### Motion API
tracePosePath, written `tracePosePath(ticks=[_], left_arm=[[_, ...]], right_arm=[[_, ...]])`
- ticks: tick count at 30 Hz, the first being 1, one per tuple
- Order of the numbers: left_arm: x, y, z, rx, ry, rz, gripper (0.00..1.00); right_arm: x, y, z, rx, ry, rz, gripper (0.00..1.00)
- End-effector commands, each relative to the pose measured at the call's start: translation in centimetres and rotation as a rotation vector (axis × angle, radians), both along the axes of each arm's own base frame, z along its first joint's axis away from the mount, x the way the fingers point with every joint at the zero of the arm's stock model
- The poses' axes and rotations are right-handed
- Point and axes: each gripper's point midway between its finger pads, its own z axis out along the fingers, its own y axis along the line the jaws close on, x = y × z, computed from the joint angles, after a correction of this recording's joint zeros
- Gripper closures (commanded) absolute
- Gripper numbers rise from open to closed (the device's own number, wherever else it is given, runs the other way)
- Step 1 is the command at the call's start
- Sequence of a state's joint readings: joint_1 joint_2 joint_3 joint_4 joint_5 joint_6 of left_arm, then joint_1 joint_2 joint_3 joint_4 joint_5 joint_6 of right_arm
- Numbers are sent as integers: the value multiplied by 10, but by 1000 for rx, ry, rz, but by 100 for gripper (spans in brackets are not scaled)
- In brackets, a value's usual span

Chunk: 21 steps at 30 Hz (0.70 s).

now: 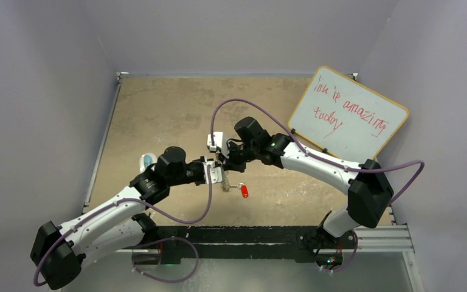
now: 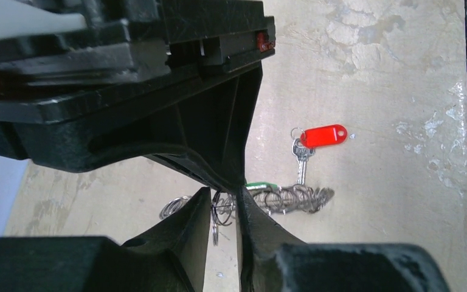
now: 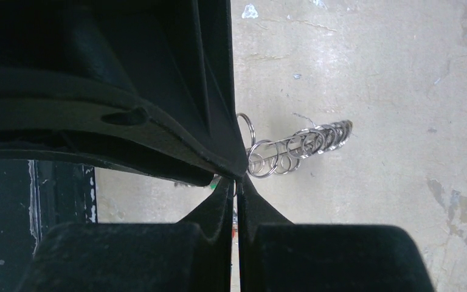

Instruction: Put the keys on the keyring

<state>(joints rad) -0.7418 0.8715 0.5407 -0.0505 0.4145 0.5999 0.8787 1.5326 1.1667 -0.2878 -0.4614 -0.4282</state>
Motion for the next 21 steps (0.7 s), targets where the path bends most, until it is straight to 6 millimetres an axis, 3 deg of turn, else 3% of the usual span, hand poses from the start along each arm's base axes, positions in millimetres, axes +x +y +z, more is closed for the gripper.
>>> tracePosePath(ticks=[1, 6, 12, 16, 21], left_arm=[[4, 0, 10, 32, -41, -11, 79], [6, 3, 7, 62, -43, -9, 82], [6, -1, 8, 52, -39, -18, 99], [7, -1, 7, 53, -35, -13, 100], [9, 1, 10, 9, -13, 39, 100]], right_arm=[[4, 9, 23, 45, -36, 12, 100], [5, 9, 23, 39, -40, 13, 100], [6, 9, 22, 36, -43, 14, 100], [-3, 10, 21, 46, -5, 47, 100], [-2, 10, 22, 82, -4, 39, 100]])
